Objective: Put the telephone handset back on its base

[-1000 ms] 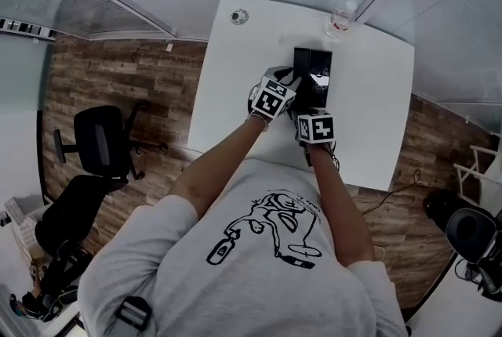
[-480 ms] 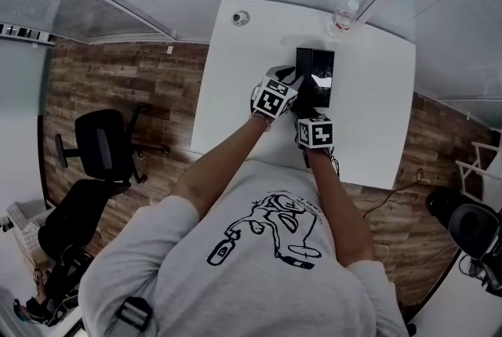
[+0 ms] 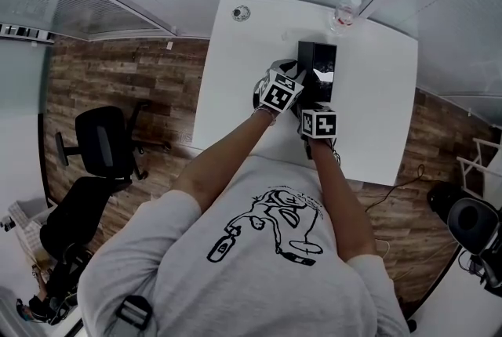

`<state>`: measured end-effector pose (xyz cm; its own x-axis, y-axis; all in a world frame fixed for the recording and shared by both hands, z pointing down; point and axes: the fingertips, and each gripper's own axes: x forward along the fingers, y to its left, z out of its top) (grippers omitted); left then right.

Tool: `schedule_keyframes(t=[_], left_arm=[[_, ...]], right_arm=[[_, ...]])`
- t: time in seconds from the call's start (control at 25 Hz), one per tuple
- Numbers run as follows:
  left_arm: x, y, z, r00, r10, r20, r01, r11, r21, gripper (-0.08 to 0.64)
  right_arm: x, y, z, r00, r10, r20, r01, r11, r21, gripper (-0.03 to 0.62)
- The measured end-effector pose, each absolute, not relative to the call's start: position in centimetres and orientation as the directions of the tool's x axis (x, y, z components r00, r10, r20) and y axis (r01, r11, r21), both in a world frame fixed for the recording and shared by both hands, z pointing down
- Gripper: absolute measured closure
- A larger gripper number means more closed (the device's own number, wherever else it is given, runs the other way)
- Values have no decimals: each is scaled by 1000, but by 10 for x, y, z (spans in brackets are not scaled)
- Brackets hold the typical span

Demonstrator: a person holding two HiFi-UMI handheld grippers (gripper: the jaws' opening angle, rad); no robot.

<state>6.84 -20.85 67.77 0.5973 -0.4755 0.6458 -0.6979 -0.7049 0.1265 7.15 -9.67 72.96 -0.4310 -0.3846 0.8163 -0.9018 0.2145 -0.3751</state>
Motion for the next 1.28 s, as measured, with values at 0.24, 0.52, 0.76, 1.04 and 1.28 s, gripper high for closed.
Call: schedule_keyframes(t=[0.24,0.52,0.76,1.04,1.28], left_arm=[[62,-205,677,589,-483,648,-699,-706,110,440],[44,-182,650,605,-519,604,-727,-669,153,442],[46,-157,592,648,-558,519,-730,-650,212,442],[57,-142,505,679,-618,397,-723,-659,211,443],[57,-130,442,686,-658,309,-724,-659,203,443]], right_arm=[[87,-85,713,-428,-404,808,-900,268,-343,551],[130,-98,651,-404,-563,721,-912,309,-270,551],[156,-113,577,-396,-678,620,-913,362,-187,551],[177,-119,488,-410,-773,483,-906,408,-115,551],[184,-107,420,-445,-809,384,-888,453,-76,551]])
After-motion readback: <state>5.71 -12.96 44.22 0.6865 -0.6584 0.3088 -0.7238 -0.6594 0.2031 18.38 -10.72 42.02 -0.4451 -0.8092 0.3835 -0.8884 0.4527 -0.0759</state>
